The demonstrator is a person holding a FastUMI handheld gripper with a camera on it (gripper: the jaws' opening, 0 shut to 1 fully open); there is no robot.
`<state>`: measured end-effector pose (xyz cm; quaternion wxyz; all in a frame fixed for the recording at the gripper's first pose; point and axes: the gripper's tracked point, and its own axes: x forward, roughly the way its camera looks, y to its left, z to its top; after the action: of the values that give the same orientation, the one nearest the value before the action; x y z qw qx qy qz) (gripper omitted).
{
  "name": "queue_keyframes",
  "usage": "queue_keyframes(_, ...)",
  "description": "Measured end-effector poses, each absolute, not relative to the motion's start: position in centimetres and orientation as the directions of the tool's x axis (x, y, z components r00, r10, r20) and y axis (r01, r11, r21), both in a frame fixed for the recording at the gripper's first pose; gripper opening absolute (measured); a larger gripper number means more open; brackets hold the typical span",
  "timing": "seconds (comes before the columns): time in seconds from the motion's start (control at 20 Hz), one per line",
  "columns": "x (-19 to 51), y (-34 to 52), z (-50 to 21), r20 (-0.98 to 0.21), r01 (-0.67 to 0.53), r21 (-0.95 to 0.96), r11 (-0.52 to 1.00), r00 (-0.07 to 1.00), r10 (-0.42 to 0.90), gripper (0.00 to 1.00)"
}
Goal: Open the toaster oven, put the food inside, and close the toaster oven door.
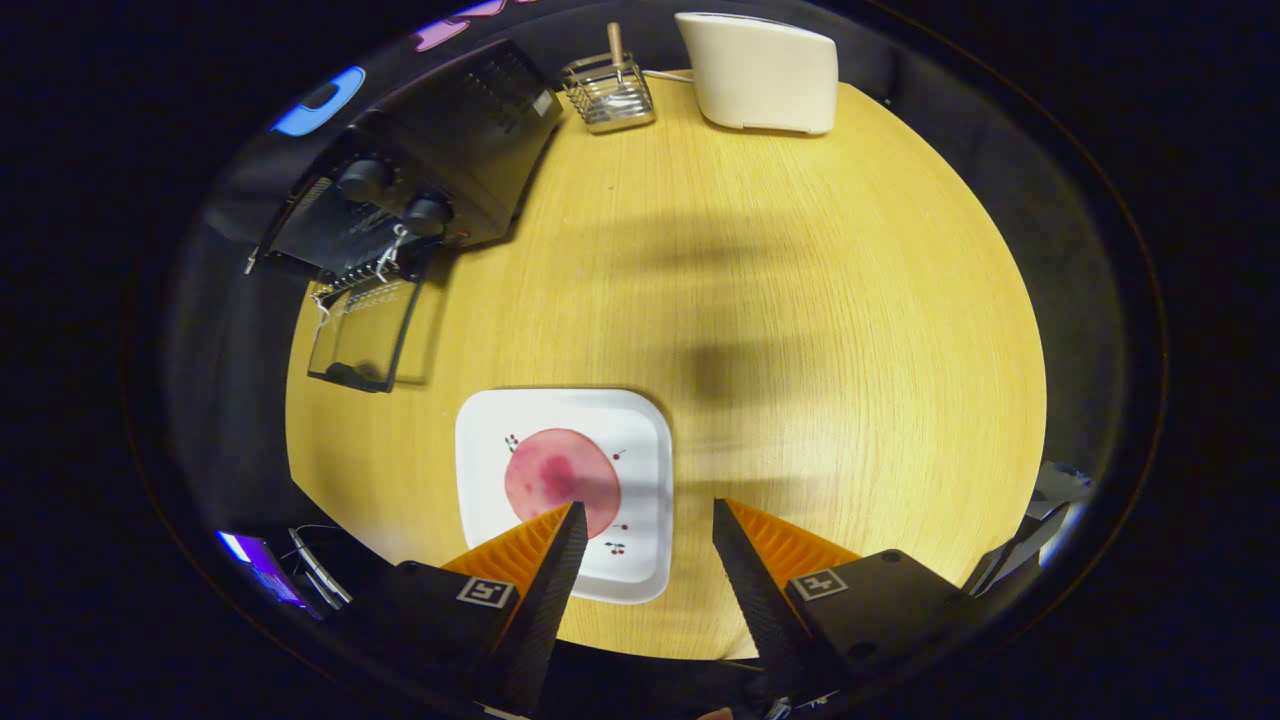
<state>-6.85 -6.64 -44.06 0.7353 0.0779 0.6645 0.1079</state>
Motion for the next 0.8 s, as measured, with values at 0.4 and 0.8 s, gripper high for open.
queue_keyframes(0.4,-7.5,-7.1,-45.9,-0.962,-0.071,0.260,0.963,0.065,0.265,0.11)
queue_keyframes(0.8,-8.6,-6.9,-44.3,-0.857,0.160,0.514,0.843,0.150,0.494,0.05)
